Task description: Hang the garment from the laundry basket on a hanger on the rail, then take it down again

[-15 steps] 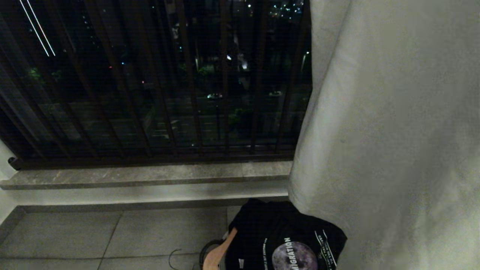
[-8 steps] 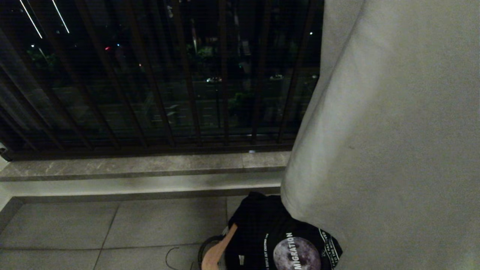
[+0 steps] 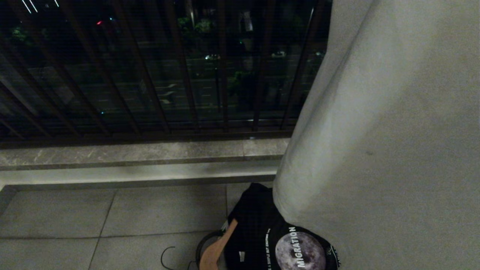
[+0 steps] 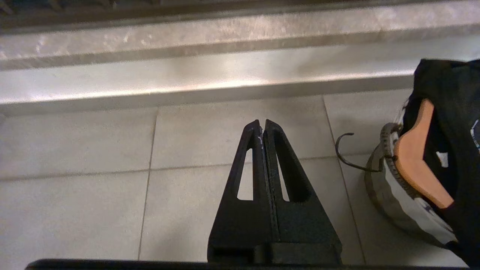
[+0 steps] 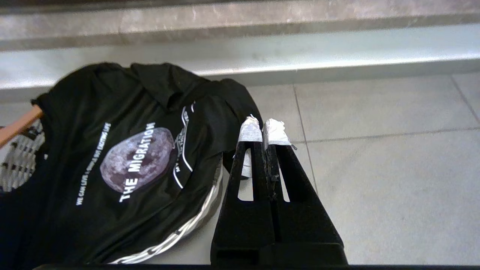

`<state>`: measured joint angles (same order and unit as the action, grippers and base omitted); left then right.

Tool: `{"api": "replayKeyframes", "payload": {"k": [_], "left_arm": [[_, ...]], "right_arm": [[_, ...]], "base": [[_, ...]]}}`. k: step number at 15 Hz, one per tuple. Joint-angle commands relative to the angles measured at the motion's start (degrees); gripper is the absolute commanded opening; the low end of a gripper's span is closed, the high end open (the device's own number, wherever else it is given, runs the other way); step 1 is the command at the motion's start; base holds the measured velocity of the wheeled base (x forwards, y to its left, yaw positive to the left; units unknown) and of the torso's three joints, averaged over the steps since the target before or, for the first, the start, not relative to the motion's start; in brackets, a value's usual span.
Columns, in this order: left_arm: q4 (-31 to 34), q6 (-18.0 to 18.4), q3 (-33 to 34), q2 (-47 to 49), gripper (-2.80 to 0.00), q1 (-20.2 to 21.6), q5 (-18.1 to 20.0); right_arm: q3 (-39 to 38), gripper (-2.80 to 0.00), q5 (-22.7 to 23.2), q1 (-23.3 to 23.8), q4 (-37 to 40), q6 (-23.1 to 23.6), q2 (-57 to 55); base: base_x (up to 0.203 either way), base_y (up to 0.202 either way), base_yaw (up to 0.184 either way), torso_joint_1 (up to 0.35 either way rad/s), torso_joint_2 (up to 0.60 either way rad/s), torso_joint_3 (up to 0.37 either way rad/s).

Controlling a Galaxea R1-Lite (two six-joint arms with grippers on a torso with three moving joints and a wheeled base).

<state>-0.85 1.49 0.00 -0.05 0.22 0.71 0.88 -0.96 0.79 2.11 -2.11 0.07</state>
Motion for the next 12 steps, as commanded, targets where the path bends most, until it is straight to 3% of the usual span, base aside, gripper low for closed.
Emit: {"api": "replayKeyframes", "payload": {"k": [1, 12], "left_arm": [[0.0, 0.0, 0.1, 0.0, -2.8, 0.0, 0.0], [0.0, 0.0, 0.1, 0.0, -2.8, 0.0, 0.0]], "right_arm": [[0.0, -2.8, 0.0, 0.0, 0.0, 0.0, 0.0], [0.0, -2.8, 0.0, 0.0, 0.0, 0.0, 0.0]], "base": [[0.0, 0.0, 0.0, 0.005, 0.0, -0.198], [0.0, 0.0, 0.0, 0.003, 0.0, -0.192]]}}
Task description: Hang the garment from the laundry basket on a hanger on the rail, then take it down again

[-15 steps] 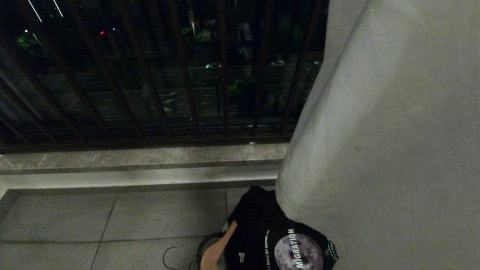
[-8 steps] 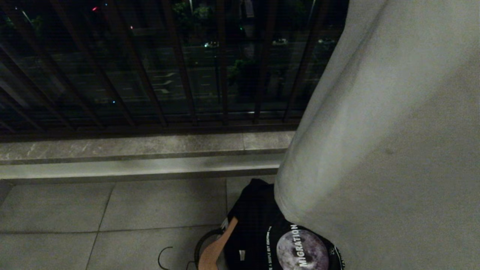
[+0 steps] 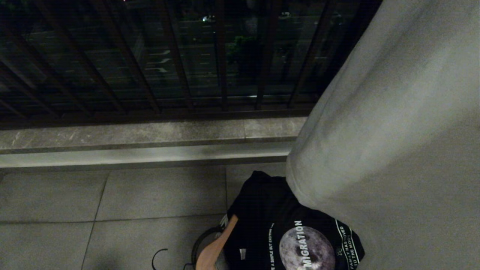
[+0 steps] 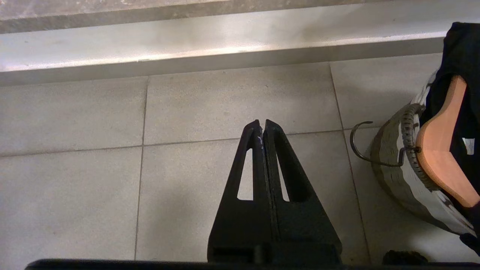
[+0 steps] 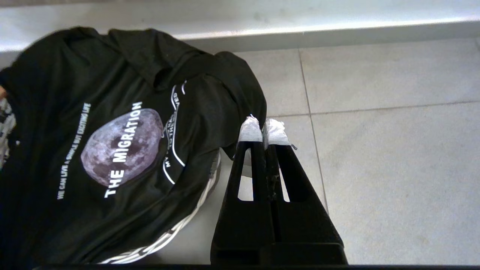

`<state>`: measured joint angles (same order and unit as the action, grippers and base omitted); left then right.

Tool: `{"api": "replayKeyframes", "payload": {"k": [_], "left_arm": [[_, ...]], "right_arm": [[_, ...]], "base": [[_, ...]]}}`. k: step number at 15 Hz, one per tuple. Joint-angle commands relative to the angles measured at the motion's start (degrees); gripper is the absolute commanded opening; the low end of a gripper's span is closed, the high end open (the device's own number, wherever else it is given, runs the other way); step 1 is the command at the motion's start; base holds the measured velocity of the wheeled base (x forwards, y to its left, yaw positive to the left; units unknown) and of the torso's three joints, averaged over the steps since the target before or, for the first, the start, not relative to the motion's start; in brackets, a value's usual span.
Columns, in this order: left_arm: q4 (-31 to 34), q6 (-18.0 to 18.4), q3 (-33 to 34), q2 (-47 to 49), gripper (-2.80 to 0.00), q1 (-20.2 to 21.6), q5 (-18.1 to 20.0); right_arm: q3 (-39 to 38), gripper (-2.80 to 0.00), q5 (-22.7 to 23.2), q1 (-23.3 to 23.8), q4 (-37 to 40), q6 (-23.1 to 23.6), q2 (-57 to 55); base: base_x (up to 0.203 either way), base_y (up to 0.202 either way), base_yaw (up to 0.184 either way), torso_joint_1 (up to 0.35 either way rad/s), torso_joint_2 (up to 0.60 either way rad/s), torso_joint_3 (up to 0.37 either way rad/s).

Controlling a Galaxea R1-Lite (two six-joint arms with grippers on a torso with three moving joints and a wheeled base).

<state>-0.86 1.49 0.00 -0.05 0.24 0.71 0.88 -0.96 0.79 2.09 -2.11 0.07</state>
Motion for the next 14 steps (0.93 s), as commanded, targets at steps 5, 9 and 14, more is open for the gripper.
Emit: {"api": "replayKeyframes", "payload": {"k": [5, 9, 14], "left_arm": [[0.0, -0.2, 0.1, -0.1, -2.8, 0.0, 0.0], [0.0, -0.2, 0.1, 0.0, -2.8, 0.0, 0.0], [0.0, -0.3, 0.1, 0.0, -2.8, 0.0, -0.1]], "right_arm": [[0.0, -2.8, 0.0, 0.0, 0.0, 0.0, -0.1], [0.0, -2.8, 0.0, 0.0, 0.0, 0.0, -0.1], [0.0, -2.8, 0.0, 0.0, 0.0, 0.0, 0.0]], "base": [[0.0, 0.0, 0.0, 0.001, 0.0, -0.029], [0.0, 0.0, 0.0, 0.0, 0.0, 0.0], [0.0, 0.0, 0.0, 0.0, 0.0, 0.0]]}}
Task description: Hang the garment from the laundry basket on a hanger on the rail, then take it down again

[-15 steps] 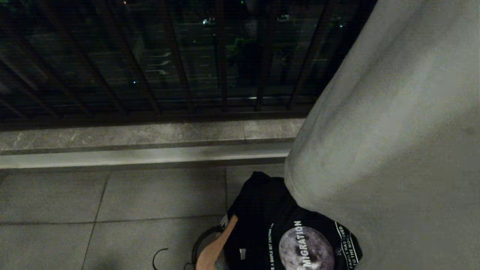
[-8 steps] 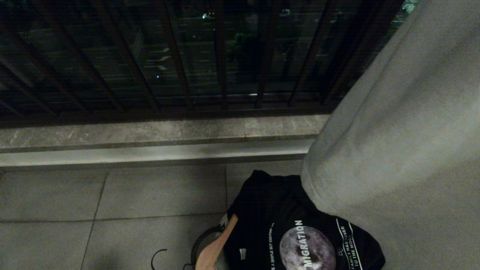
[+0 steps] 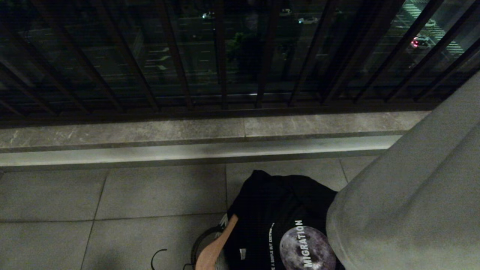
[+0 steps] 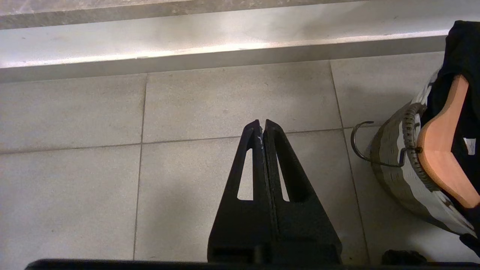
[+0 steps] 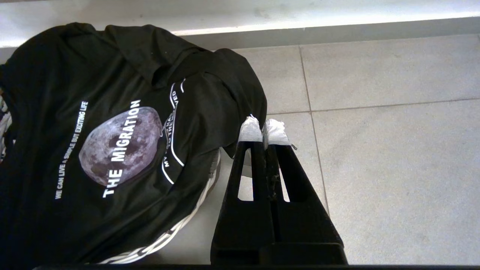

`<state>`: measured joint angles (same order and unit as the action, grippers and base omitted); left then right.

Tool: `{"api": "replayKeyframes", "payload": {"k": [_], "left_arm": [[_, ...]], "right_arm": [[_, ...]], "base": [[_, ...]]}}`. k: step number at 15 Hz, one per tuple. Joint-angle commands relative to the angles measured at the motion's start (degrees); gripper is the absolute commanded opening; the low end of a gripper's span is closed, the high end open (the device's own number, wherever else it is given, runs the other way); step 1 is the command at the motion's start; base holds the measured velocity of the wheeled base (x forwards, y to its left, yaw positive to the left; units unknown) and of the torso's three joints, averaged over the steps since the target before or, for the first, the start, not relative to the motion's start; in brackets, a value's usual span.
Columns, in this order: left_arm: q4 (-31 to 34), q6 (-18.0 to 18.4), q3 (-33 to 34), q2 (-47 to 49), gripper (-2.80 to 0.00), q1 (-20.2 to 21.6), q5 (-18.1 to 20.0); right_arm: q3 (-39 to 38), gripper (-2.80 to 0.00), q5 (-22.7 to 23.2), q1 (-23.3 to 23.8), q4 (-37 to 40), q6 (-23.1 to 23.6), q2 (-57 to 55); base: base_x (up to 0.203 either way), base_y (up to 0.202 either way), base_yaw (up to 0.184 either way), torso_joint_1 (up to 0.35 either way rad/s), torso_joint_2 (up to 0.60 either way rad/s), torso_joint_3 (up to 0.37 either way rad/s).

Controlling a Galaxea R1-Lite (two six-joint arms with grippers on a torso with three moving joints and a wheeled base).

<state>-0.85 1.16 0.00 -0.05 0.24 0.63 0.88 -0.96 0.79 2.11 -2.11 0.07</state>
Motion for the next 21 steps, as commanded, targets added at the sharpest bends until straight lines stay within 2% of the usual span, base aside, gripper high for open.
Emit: {"api": "replayKeyframes", "payload": {"k": [1, 9, 11, 14, 17, 21], "left_arm": [[0.0, 0.0, 0.1, 0.0, -2.8, 0.0, 0.0], [0.1, 0.2, -0.1, -0.1, -2.8, 0.0, 0.0], [0.6, 0.1, -2.9, 0.7, -2.8, 0.0, 0.3], [7.3, -2.2, -11.6, 6.6, -2.8, 0.0, 1.1], [16.6, -4.9, -18.1, 13.1, -2.8, -0.1, 6.1], [23.4, -7.2, -26.1, 21.9, -2.8, -0.1, 11.1]], "right_arm": [[0.0, -2.8, 0.0, 0.0, 0.0, 0.0, 0.0], [0.0, -2.8, 0.0, 0.0, 0.0, 0.0, -0.1], [0.0, -2.8, 0.0, 0.0, 0.0, 0.0, 0.0], [0.0, -2.8, 0.0, 0.0, 0.0, 0.0, 0.0], [0.0, -2.8, 0.0, 0.0, 0.0, 0.0, 0.0], [0.0, -2.8, 0.0, 0.0, 0.0, 0.0, 0.0]], "base": [[0.0, 0.0, 0.0, 0.0, 0.0, 0.0], [0.0, 0.0, 0.0, 0.0, 0.0, 0.0], [0.0, 0.0, 0.0, 0.0, 0.0, 0.0], [0.0, 0.0, 0.0, 0.0, 0.0, 0.0], [0.0, 0.0, 0.0, 0.0, 0.0, 0.0], [0.0, 0.0, 0.0, 0.0, 0.0, 0.0]]}}
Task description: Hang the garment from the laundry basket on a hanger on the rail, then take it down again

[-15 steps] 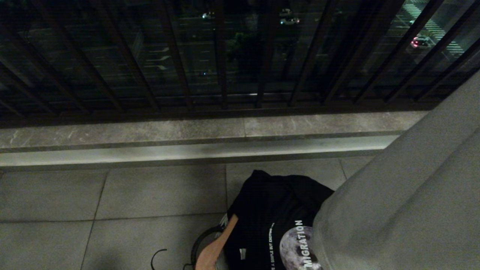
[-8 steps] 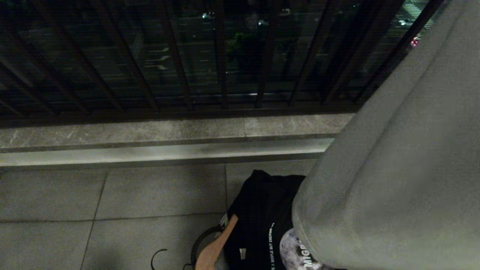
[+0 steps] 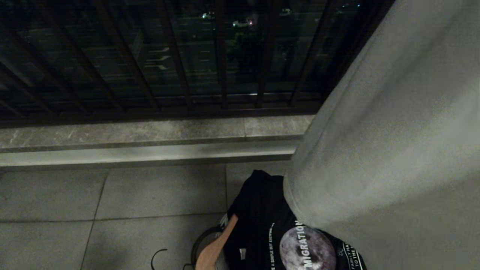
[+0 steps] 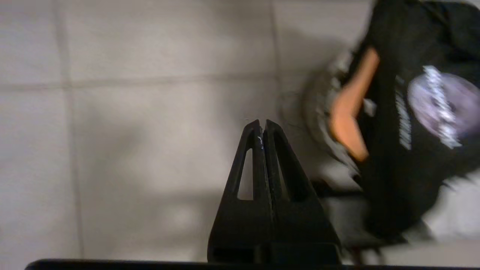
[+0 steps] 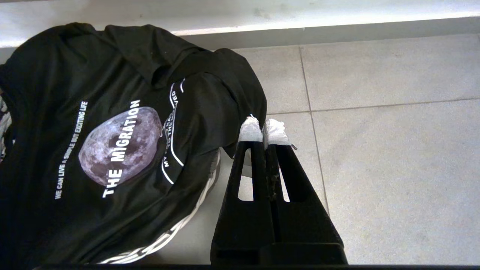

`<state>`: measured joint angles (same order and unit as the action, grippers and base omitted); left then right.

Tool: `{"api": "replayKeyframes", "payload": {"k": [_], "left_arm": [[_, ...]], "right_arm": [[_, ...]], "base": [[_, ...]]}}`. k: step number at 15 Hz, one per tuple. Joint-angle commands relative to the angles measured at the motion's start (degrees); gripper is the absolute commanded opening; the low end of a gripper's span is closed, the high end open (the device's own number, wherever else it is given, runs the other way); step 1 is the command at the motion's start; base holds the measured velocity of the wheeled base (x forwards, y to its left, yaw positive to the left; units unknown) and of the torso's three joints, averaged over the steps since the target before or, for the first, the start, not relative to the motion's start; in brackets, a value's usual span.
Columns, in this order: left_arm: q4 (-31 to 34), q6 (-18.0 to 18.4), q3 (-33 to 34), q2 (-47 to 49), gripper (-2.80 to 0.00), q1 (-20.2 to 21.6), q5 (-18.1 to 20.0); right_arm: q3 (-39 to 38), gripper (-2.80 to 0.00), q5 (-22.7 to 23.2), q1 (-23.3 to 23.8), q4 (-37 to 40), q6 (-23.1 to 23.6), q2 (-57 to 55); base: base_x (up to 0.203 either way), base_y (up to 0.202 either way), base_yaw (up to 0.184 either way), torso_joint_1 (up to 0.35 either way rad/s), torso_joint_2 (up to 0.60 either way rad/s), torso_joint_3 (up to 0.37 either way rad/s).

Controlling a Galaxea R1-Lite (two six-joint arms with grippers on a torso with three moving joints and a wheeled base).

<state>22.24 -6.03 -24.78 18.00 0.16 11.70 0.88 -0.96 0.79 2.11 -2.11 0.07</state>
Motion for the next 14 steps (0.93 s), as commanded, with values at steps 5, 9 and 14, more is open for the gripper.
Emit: {"api": "replayKeyframes", "payload": {"k": [5, 9, 14], "left_arm": [[11.7, -0.2, -11.2, 17.9, -2.8, -0.3, 8.7], [12.9, -0.1, -15.1, 29.7, -2.8, -7.5, 10.5], [12.7, -0.3, -19.2, 42.1, -2.8, -14.6, 10.4]], "right_arm": [[0.0, -2.8, 0.0, 0.0, 0.0, 0.0, 0.0], [0.0, -2.8, 0.0, 0.0, 0.0, 0.0, 0.0], [0.0, -2.8, 0.0, 0.0, 0.0, 0.0, 0.0]], "base": [[0.0, 0.0, 0.0, 0.0, 0.0, 0.0], [0.0, 0.0, 0.0, 0.0, 0.0, 0.0], [0.0, 0.0, 0.0, 0.0, 0.0, 0.0]]}}
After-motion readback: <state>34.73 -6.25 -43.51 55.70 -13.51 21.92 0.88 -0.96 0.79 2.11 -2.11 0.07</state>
